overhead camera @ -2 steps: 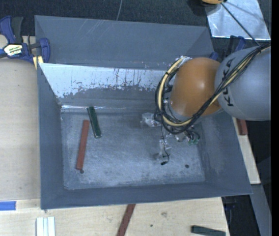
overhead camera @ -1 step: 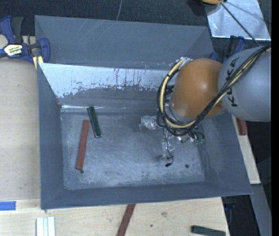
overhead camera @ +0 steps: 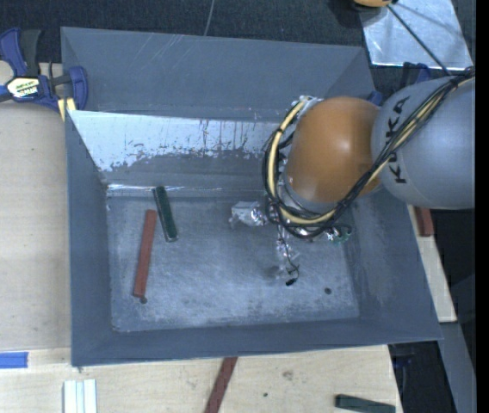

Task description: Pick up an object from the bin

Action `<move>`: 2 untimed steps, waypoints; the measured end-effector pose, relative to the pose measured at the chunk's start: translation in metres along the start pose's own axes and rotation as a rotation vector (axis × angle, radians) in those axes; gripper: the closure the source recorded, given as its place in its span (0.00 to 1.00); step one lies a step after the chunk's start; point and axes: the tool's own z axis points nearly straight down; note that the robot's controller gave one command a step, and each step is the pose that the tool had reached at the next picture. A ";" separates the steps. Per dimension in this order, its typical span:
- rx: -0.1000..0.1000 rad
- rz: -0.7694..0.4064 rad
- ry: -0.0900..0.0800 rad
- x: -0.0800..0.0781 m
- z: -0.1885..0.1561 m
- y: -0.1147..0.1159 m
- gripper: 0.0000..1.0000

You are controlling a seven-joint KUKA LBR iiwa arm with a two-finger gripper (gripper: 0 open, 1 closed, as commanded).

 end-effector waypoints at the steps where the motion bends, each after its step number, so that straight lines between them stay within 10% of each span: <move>1: 0.000 -0.225 -0.001 -0.027 0.003 0.047 0.00; 2: -0.006 -0.322 -0.004 -0.043 0.006 0.030 0.00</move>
Offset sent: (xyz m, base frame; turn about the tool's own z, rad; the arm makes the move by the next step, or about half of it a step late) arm 0.0450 -0.0073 -0.0102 -0.3646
